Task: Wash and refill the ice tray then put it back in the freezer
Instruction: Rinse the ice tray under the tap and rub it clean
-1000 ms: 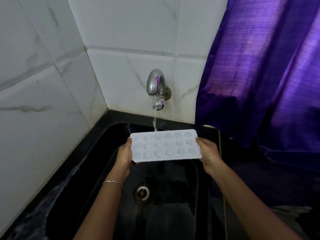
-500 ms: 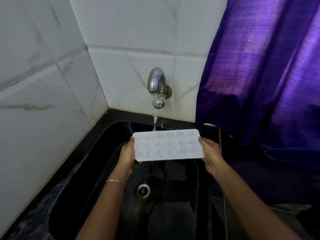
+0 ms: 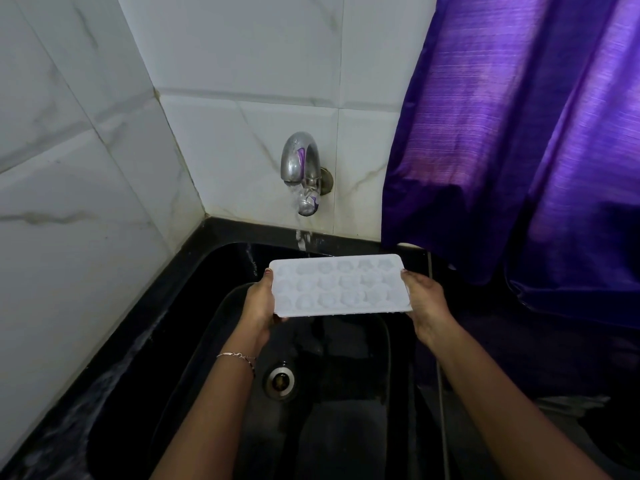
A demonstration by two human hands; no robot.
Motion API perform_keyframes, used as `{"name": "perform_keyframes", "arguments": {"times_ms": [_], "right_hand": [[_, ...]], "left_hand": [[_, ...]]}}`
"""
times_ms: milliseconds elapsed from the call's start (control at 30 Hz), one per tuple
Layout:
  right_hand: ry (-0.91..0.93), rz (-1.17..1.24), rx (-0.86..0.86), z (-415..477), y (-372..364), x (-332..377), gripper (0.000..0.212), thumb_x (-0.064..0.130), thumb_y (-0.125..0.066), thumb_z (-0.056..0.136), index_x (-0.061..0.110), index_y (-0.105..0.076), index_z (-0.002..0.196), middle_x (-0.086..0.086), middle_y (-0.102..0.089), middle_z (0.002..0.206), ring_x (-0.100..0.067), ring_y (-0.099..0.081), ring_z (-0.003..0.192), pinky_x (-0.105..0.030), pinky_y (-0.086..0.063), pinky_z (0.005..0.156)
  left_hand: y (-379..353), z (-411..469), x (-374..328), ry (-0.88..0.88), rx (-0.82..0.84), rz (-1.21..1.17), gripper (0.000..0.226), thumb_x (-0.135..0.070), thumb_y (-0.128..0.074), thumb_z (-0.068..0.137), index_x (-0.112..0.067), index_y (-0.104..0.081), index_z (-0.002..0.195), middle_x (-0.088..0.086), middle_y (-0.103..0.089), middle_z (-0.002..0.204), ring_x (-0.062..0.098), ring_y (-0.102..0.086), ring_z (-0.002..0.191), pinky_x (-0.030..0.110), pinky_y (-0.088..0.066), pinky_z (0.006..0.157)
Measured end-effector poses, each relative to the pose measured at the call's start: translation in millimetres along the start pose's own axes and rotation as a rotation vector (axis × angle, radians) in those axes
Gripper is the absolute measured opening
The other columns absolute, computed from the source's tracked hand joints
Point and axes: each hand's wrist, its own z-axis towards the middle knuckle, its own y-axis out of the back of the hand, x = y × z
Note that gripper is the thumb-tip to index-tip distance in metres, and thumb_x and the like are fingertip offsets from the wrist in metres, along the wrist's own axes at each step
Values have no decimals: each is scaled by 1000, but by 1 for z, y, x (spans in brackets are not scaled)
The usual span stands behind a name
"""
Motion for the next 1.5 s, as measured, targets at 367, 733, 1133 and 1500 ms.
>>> {"name": "perform_keyframes", "arguments": {"times_ms": [367,733,1133,1500], "right_hand": [[6,-2,-70,3,19,2,25,23,-55,97,9,-64,114,-10,-70,104,-27,-67,96,-43,-54,91],[1,14,-31,-5,12,2,23,23,-54,97,10,-63,114,-8,-70,102,-24,-68,92,-37,-55,82],[-105,-90,188,-50,-38,-54,17,21,-54,97,11,-66,104,-9,-72,99,-25,-69,92,-37,-55,80],[-201,-81,351,-69,-84,-66,11,16,-56,97,9,-62,103,-10,-70,103,-22,-69,94,-28,-57,70]], "left_hand": [[-23,-6,3,19,57,-13,39,-40,-34,103,-12,-62,108,7,-70,90,23,-66,74,22,-46,46],[-11,-6,5,-2,22,0,42,-43,-37,101,-11,-65,103,9,-73,89,25,-68,72,28,-49,52],[84,-56,56,52,-168,-139,38,-44,-42,99,-15,-66,95,4,-75,75,26,-69,80,37,-53,69],[130,-73,72,53,-373,-298,45,-45,-36,101,-10,-56,119,11,-66,100,27,-64,82,33,-50,67]]}}
